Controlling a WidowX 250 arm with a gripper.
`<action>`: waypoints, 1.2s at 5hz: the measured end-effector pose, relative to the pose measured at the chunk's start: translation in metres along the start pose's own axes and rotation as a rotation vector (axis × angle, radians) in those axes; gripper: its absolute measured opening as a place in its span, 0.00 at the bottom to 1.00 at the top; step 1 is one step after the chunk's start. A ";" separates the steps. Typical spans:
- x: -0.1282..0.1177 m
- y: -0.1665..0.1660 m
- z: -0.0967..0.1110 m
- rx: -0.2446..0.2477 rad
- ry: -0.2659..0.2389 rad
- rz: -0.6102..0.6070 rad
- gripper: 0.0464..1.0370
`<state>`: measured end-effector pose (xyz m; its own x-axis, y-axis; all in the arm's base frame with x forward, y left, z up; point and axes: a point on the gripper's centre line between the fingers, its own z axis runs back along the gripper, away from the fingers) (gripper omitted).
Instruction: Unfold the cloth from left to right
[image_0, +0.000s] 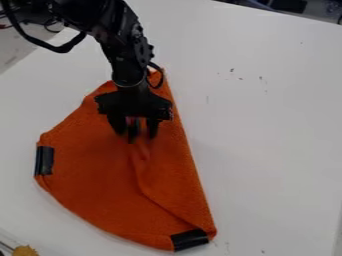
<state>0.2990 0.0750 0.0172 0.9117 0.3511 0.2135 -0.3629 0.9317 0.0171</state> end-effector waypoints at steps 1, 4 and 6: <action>0.001 0.004 0.008 0.020 -0.006 -0.016 0.97; 0.005 0.006 0.003 -0.012 -0.029 -0.012 0.58; 0.005 0.002 -0.004 -0.031 -0.015 -0.022 0.09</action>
<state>0.3034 0.0793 0.0145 0.9160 0.3297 0.2285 -0.3369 0.9415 -0.0081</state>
